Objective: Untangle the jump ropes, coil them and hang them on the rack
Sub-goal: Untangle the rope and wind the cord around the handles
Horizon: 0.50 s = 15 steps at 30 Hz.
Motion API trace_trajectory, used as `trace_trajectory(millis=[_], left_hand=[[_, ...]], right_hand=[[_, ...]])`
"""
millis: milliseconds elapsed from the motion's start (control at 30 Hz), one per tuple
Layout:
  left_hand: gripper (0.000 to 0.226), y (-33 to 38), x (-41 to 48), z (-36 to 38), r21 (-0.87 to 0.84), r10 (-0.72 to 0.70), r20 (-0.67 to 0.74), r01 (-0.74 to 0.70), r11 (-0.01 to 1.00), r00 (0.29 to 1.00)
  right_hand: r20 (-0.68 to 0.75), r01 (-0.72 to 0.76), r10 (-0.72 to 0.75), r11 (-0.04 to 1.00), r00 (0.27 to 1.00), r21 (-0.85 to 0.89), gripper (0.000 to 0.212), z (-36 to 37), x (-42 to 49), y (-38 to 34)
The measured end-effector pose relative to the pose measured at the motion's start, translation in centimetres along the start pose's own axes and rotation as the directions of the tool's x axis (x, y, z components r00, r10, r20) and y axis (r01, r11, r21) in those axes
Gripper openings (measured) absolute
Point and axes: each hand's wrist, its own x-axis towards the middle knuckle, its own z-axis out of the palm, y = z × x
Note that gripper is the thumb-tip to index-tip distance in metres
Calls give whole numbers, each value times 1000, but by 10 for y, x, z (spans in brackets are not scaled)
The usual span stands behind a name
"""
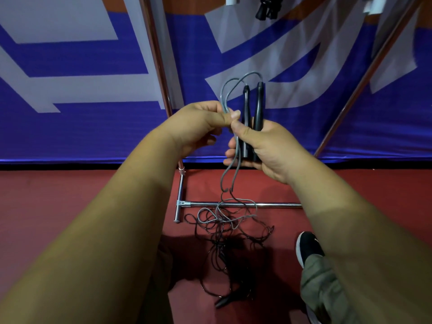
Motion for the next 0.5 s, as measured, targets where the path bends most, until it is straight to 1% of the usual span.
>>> trace_trajectory(millis=[100, 200, 233, 333, 400, 433, 500], left_hand=[[12, -1, 2, 1, -86, -9, 9, 9, 996, 1000], [8, 0, 7, 0, -291, 27, -52, -41, 956, 998], [8, 0, 8, -1, -331, 31, -52, -47, 942, 998], [16, 2, 7, 0, -349, 5, -13, -9, 937, 1000], [24, 4, 5, 2, -348, -17, -18, 10, 937, 1000], [28, 5, 4, 4, -351, -24, -28, 13, 936, 999], [32, 6, 3, 6, -349, -25, -30, 13, 937, 999]], right_hand=[[43, -12, 14, 998, 999, -62, 26, -4, 1, 2], [91, -32, 43, 992, 995, -124, 23, -4, 0, 7], [98, -36, 48, 992, 994, -125, 24, -3, 0, 8], [122, -44, 60, 990, 991, -132, 30, -3, 0, 8], [140, -58, 81, 986, 987, -158, 36, -2, -1, 6], [137, -69, 94, 981, 986, -179, 35, -2, -1, 6], [116, -94, 123, 969, 986, -228, 25, -3, 0, 8]])
